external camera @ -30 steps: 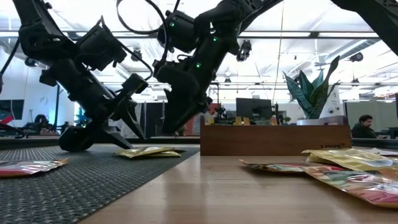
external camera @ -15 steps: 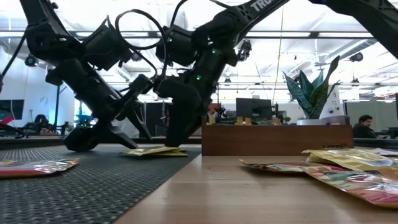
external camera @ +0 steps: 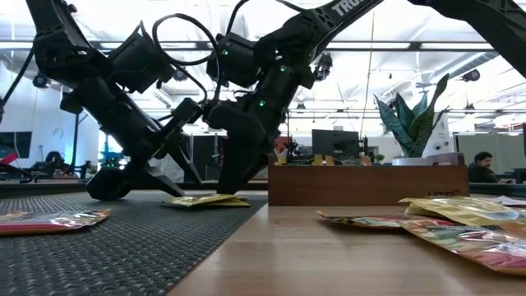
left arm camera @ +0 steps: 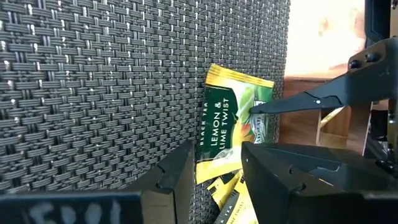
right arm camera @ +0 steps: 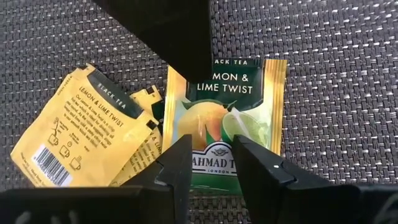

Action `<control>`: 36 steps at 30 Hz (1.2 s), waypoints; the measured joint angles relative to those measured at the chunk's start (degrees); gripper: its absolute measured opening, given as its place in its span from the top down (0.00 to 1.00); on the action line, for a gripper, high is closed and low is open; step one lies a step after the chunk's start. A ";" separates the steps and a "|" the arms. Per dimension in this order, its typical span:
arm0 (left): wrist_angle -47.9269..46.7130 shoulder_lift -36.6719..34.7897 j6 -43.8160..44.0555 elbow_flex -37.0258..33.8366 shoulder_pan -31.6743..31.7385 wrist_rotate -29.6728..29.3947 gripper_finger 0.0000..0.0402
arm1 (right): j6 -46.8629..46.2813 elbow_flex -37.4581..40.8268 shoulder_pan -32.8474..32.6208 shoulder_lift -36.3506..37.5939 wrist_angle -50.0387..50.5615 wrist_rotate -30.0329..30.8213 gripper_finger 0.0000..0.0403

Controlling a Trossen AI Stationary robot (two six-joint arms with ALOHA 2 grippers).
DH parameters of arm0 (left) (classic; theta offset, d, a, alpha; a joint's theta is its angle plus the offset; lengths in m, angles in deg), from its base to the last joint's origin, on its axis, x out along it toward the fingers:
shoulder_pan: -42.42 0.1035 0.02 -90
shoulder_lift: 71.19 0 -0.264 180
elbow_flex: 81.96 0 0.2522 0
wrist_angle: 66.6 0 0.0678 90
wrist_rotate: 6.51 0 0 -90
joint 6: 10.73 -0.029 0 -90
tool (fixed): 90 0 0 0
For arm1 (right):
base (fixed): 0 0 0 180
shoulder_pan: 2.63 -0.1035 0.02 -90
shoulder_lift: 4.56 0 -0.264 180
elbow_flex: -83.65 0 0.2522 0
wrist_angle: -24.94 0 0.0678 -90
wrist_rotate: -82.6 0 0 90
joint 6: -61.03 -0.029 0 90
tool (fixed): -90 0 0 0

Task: Pick & Place Tea
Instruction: Put the yellow tea bag into the middle section of the wooden organizer

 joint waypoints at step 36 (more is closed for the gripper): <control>0.50 1.13 -1.58 0.89 0.02 -4.07 0.66 | 5.15 1.38 3.10 3.37 3.42 -2.41 0.71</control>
